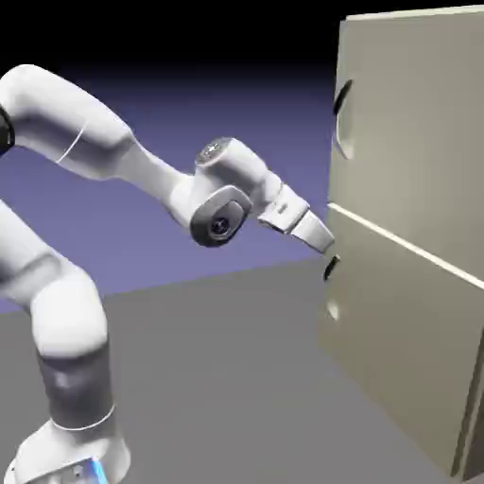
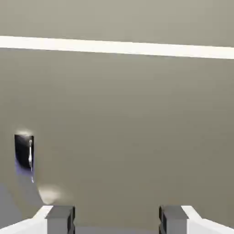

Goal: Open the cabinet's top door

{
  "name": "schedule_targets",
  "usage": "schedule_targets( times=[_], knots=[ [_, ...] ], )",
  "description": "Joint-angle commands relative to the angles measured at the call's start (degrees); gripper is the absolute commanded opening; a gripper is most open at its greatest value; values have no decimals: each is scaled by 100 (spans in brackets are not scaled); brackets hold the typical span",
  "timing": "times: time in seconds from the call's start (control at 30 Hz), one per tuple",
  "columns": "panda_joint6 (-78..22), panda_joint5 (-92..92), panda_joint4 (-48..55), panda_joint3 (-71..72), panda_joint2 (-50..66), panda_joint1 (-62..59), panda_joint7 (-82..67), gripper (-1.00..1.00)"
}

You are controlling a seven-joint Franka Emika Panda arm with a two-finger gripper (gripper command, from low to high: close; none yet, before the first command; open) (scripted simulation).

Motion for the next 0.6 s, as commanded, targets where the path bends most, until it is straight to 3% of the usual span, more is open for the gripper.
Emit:
schedule_targets(
  times=[0.0,0.57],
  knots=[
    [177,156,91,208,34,-126,-39,0],
    [3183,2798,1633,3739,617,-2269,-703,0]
  ],
)
